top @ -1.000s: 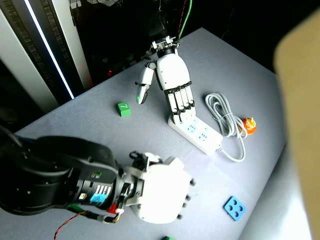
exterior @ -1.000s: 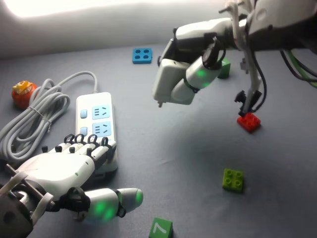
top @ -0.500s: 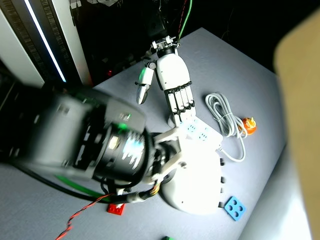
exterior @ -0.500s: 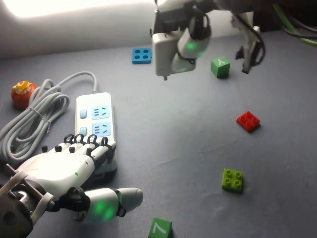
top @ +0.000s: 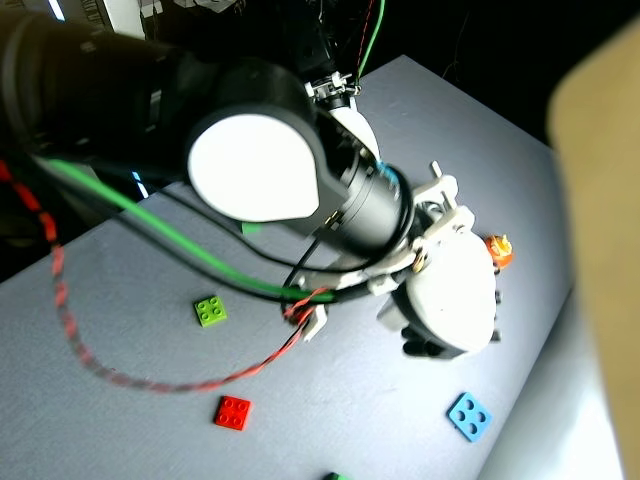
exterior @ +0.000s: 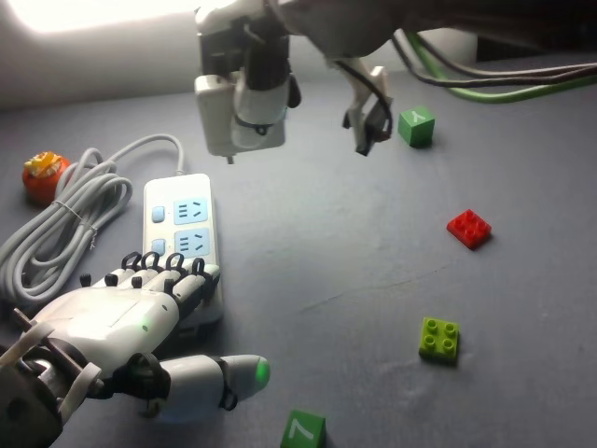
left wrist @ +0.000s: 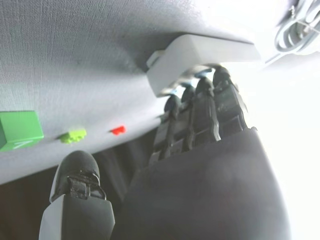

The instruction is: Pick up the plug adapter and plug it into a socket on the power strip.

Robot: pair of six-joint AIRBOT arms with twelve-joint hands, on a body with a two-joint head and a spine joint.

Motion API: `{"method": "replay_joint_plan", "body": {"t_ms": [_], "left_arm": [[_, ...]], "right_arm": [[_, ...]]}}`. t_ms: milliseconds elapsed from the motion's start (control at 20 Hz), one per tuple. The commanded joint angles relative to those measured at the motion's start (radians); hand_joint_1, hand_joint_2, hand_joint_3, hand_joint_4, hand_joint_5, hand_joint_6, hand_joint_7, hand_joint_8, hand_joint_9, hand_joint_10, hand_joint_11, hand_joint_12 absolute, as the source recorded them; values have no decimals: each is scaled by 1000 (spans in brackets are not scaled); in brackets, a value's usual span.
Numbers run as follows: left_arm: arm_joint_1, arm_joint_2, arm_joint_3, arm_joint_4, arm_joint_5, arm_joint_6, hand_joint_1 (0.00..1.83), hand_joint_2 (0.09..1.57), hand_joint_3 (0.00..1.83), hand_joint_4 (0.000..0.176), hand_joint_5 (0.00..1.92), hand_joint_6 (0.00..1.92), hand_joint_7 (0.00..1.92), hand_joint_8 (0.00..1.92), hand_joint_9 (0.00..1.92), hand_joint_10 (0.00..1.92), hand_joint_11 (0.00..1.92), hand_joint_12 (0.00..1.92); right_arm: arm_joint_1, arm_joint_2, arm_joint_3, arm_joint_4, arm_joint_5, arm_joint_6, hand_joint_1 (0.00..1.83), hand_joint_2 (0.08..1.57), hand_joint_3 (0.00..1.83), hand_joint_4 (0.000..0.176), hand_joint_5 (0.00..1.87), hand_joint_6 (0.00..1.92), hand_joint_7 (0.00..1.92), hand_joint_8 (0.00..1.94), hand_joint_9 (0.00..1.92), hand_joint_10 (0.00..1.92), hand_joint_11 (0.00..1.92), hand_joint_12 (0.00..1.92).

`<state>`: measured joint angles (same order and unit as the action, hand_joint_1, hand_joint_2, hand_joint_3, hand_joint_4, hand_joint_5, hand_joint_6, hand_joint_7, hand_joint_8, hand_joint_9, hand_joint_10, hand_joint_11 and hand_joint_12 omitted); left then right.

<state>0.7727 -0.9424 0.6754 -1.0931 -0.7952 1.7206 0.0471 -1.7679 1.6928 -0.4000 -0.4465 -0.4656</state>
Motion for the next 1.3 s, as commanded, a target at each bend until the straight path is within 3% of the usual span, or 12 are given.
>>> {"method": "replay_joint_plan", "body": {"t_ms": [0,100,250,450,1050,1250], "left_arm": [[-1,4,6,15,-20,-1,0,1134,3,0,67,6,32,4,1,0,0,0],[-1,3,6,15,-19,1,0,1126,0,0,32,0,0,0,0,0,0,0],[3,3,8,15,-16,2,0,1131,2,0,23,0,8,3,0,0,0,0],[2,3,7,15,-9,2,0,1127,0,0,41,8,22,7,6,2,4,2],[-7,3,14,15,2,5,0,1137,4,0,45,12,22,7,0,0,0,0],[-9,2,15,15,6,11,0,1134,1,0,15,0,0,0,0,0,0,0]], "right_arm": [[8,-4,2,-59,101,50,1224,1113,1,0,912,1083,1075,849,1259,6,926,847],[-3,-32,4,-189,78,186,1224,1112,1,2,916,1083,1072,849,1254,3,924,845],[-23,-76,13,-284,51,292,1225,1112,0,0,917,1070,1074,856,1261,6,926,844],[-54,-107,14,-382,39,418,1216,1121,1,15,916,1085,1038,900,1253,2,908,856],[-93,-152,84,-389,112,469,1219,1121,0,3,903,1098,1053,884,1270,5,921,864],[-101,-155,86,-389,113,459,1215,1126,1,8,895,1114,1036,905,1255,2,903,864]]}}
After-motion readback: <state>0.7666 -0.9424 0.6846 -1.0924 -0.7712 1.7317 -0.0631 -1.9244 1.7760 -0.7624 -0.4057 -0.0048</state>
